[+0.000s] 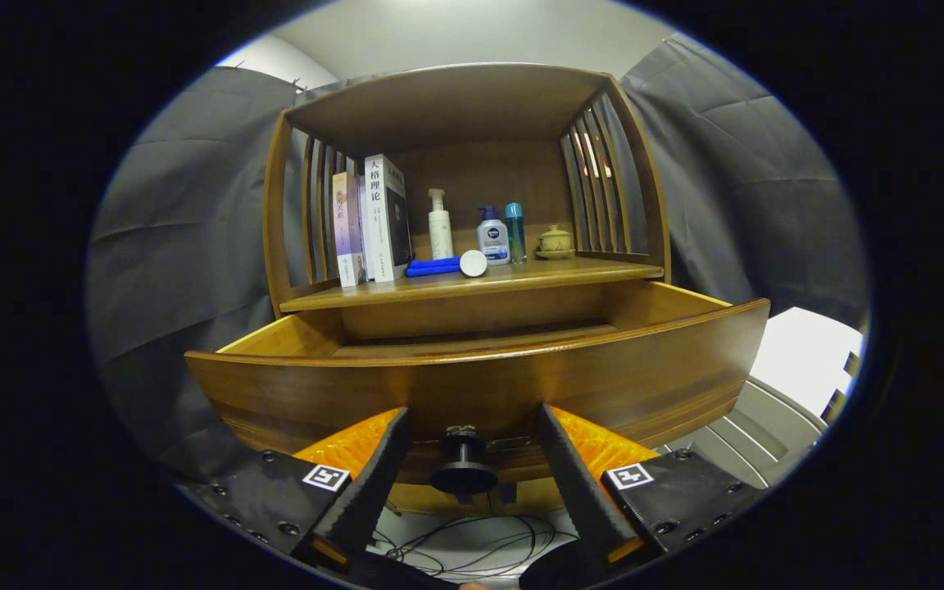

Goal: Pull open the drawer, take out the items inside it, and place them on the countertop above the cabinet.

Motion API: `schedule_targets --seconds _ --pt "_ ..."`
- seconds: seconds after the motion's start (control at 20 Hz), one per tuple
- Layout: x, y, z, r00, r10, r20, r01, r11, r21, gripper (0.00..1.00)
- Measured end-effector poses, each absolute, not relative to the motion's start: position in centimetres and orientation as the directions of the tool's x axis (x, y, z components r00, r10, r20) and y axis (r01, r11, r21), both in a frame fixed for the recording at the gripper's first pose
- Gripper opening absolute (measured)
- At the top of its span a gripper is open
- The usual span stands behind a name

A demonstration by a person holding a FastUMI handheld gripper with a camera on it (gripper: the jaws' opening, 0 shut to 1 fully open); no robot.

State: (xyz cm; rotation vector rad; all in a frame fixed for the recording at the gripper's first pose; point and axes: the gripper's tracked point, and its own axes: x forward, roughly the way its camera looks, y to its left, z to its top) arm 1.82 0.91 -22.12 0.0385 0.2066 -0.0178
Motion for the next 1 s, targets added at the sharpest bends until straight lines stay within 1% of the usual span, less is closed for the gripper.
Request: schedule_targets --seconds 0.2,0.25,0.55,1.0 --pt "4.5 1.0 -21.3 0.98 -0.018 -0.199 0.029 0.998 0.054 0.98" --pt "5.2 1.1 -21.7 0.975 -0.019 -0.221 0.033 0.998 0.059 0.98" --pt "8.8 1.4 -21.8 0.969 -0.02 -0.247 0.047 0.993 0.105 0.98" --pt "13.6 1.0 -21.7 0.966 -0.008 -0.26 0.034 0.995 0.095 0.98"
